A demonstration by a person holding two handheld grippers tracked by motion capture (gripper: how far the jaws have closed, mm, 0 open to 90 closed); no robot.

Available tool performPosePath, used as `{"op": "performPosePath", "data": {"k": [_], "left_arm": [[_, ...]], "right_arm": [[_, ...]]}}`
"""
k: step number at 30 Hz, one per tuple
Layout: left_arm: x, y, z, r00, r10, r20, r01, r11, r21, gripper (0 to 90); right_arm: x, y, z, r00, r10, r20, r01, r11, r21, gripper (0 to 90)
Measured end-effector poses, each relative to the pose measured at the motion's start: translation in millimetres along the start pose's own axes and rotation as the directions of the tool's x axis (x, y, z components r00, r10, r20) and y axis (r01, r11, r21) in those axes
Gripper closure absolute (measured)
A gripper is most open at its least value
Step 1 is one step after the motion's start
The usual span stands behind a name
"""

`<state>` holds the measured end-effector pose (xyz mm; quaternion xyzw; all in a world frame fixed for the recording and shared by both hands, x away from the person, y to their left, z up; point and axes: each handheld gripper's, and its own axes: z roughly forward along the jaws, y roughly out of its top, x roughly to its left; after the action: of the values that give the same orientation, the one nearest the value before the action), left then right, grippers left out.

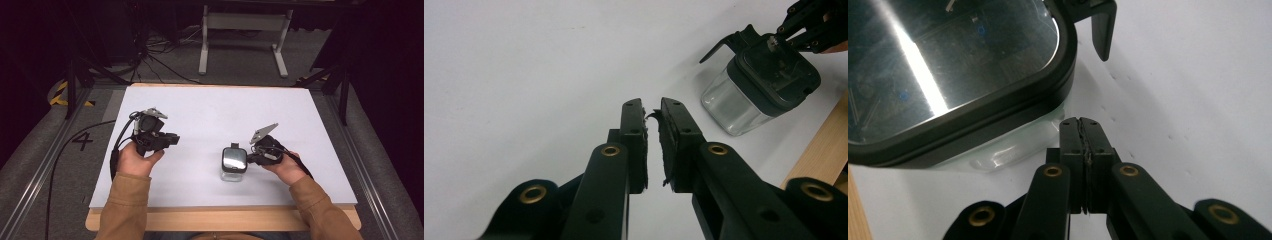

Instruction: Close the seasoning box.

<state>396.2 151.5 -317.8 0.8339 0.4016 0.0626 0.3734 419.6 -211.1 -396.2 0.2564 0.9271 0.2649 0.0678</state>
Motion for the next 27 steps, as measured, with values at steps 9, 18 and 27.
{"op": "performPosePath", "data": {"k": [9, 18, 27], "left_arm": [[2.6, -8.9, -8.8, 0.9996, -0.023, -0.015, 0.023, 0.9997, 0.002, 81.1], [-0.7, -3.5, -6.2, 1.0000, -0.005, -0.003, 0.005, 0.9999, -0.011, 80.2], [-6.2, 2.8, -6.4, 0.9982, 0.056, 0.021, -0.055, 0.9975, -0.043, 77.1]], "right_arm": [[-2.6, 9.4, 9.5, 1.0000, -0.006, -0.001, 0.006, 1.0000, -0.001, 89.3], [-3.6, 7.6, -13.7, 0.9990, 0.006, 0.044, -0.003, 0.9984, -0.057, 81.3], [-13.7, -7.0, -86.3, 0.9924, 0.079, 0.095, -0.049, 0.9565, -0.288, 67.5]]}}
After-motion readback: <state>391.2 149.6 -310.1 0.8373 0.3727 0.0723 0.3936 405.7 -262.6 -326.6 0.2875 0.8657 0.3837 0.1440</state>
